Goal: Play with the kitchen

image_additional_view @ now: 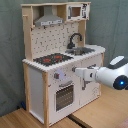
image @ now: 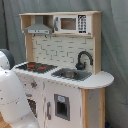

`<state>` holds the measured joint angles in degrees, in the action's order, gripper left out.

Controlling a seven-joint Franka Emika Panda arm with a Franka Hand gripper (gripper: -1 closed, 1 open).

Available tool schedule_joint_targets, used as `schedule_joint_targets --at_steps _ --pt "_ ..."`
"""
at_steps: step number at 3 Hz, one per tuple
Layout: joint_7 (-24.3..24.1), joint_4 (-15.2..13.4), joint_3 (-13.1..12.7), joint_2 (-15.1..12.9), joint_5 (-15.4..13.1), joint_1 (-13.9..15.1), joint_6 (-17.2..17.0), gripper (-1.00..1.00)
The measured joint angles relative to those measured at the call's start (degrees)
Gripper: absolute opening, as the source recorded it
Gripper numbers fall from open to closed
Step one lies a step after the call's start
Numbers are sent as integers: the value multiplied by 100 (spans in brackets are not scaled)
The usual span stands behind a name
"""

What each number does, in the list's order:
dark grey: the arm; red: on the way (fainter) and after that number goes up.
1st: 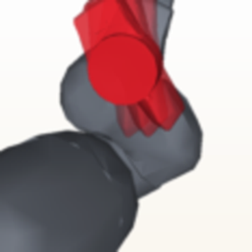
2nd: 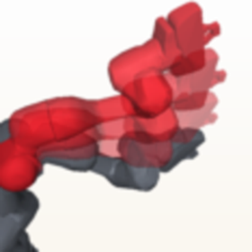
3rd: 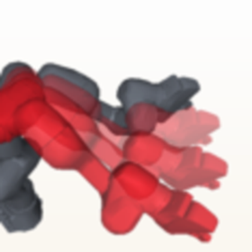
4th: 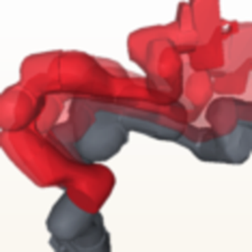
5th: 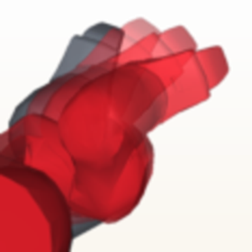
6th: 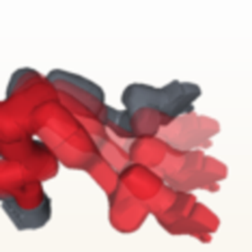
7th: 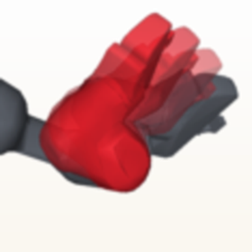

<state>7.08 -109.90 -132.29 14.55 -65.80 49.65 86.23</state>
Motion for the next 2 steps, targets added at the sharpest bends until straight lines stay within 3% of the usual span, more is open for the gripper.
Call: schedule_joint_targets --at_steps 2 --pt "329 -2 -21 856 11 399 762 100"
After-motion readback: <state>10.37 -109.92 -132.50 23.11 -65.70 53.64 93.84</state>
